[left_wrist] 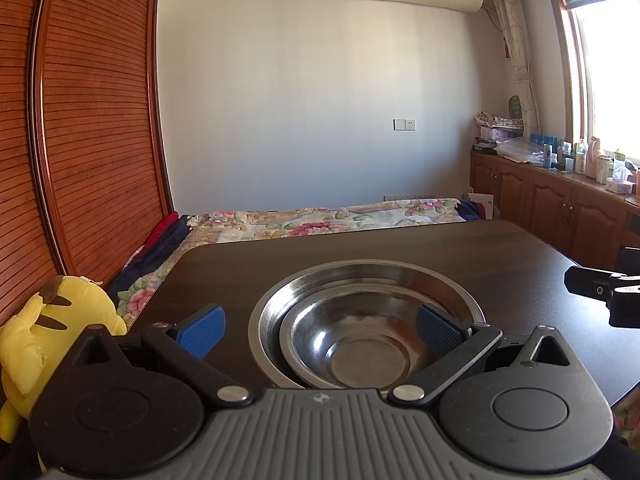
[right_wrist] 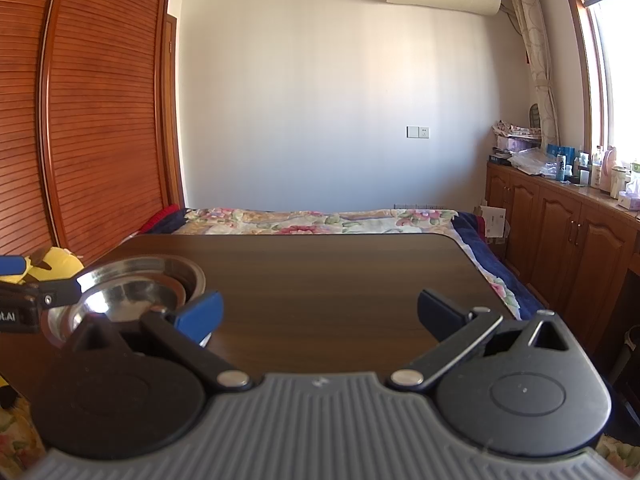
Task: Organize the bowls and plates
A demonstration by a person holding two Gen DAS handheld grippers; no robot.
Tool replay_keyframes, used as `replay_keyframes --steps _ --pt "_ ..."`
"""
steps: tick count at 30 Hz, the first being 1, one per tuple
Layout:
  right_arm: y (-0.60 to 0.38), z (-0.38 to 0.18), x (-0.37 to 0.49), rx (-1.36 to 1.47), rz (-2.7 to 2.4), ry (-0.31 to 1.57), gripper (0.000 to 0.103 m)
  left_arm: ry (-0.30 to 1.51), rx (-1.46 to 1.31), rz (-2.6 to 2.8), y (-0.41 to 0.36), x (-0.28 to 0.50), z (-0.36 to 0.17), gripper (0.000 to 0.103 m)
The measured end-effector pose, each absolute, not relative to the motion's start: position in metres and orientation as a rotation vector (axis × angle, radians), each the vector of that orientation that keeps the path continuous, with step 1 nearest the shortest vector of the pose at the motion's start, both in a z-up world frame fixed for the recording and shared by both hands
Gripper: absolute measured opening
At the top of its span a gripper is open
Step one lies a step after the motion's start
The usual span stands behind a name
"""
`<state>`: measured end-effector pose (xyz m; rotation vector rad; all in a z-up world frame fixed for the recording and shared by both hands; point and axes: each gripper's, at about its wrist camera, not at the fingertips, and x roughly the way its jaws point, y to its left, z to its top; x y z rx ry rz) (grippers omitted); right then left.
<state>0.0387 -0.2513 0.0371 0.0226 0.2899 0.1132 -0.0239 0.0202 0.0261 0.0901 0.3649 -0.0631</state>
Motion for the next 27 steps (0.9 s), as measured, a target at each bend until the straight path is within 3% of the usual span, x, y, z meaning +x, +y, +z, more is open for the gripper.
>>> replay_keyframes --steps 27 --pt "-0.254 0.0352 0.0378 0.027 0.11 0.288 0.103 0.367 0.087 -0.068 0.0201 -0.0239 0.0248 0.102"
